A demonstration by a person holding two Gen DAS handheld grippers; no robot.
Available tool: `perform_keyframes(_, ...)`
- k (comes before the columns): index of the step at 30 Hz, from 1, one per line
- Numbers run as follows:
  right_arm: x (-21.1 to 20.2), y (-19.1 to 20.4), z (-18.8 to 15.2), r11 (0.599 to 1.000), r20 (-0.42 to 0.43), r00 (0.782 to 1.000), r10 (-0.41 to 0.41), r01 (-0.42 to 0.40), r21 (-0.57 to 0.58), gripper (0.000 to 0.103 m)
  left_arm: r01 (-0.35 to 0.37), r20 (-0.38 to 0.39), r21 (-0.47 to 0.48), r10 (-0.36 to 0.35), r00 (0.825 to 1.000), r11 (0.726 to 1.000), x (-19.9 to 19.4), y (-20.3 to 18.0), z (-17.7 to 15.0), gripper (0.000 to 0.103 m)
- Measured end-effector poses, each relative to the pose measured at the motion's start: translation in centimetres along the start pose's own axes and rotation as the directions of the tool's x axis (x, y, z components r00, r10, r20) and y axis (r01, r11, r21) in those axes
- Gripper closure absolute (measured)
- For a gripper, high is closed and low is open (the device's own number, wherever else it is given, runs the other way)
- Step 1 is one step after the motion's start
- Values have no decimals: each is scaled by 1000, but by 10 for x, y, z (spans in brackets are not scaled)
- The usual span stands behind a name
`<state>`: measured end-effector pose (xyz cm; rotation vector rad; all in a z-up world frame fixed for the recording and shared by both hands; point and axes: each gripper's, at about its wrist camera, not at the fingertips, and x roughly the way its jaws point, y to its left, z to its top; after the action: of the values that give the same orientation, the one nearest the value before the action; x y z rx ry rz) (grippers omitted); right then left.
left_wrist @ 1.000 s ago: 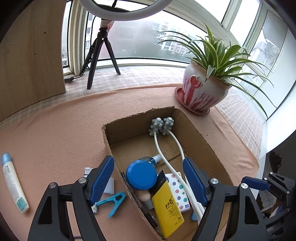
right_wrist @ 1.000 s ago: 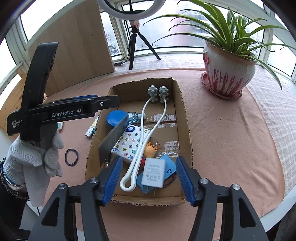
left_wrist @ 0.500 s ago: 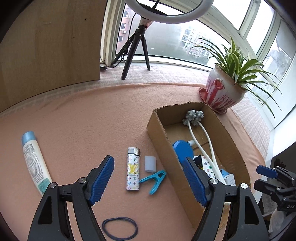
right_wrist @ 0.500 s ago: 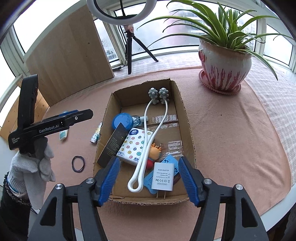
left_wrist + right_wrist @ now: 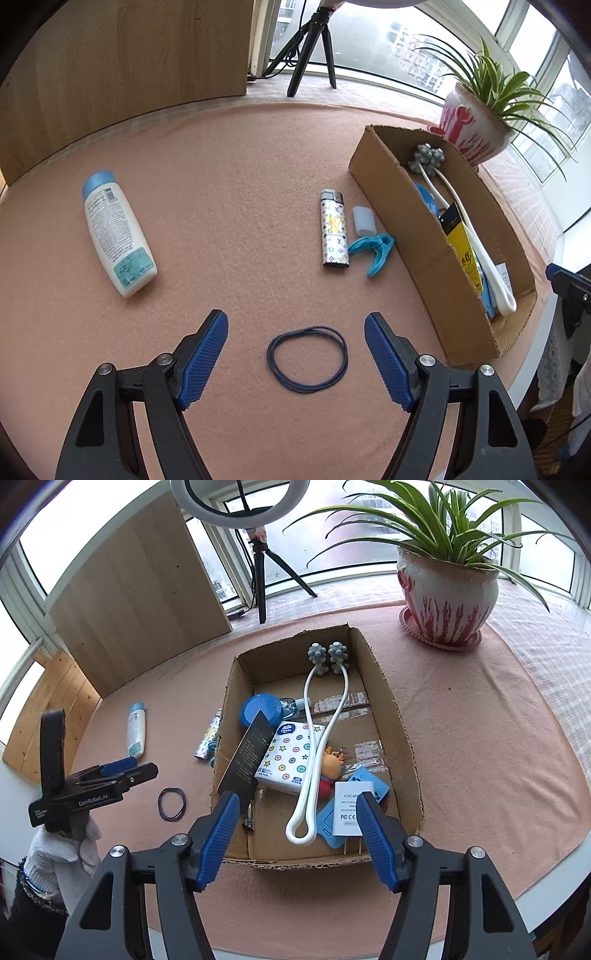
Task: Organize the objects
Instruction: 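Move the left tool to the dark cable loop and grasp it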
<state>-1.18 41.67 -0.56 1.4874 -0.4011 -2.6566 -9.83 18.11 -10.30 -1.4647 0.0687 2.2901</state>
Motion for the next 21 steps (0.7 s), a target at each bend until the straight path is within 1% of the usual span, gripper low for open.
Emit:
perform_keyframes(2, 0, 2, -2, 1000, 0, 1000, -2, 2, 7, 41, -16, -25, 35, 17, 1000, 999, 7, -8, -8, 23)
perform_keyframes(7, 2, 3, -7, 999, -9, 1000, -6, 6, 31, 41, -41, -86, 67, 47, 995, 997, 27, -21, -20, 23)
perform_keyframes(11, 2, 5, -11, 999, -13, 1000, -13, 13, 37, 41, -76, -104, 90, 85, 991, 993, 38, -26, -26, 24)
perform_keyframes(14, 1, 4, -13, 999, -13, 1000, -15, 16, 47, 41, -100, -95, 107, 110, 989, 989, 40, -29, -28, 25)
perform_keyframes(15, 1, 3, -13, 999, -13, 1000, -16, 16, 51, 41, -105, -93, 107, 116, 989, 989, 40, -29, -29, 26)
perform_keyframes(18, 1, 2, -14, 998, -14, 1000, -19, 20, 63, 41, -115, -85, 108, 124, 989, 988, 38, -27, -31, 35)
perform_keyframes(20, 2, 1, -14, 997, -14, 1000, -21, 22, 69, 41, -120, -77, 103, 128, 989, 987, 35, -23, -32, 46)
perform_keyframes(21, 2, 1, -14, 997, -14, 1000, -21, 22, 72, 41, -120, -74, 98, 127, 989, 988, 34, -21, -33, 48)
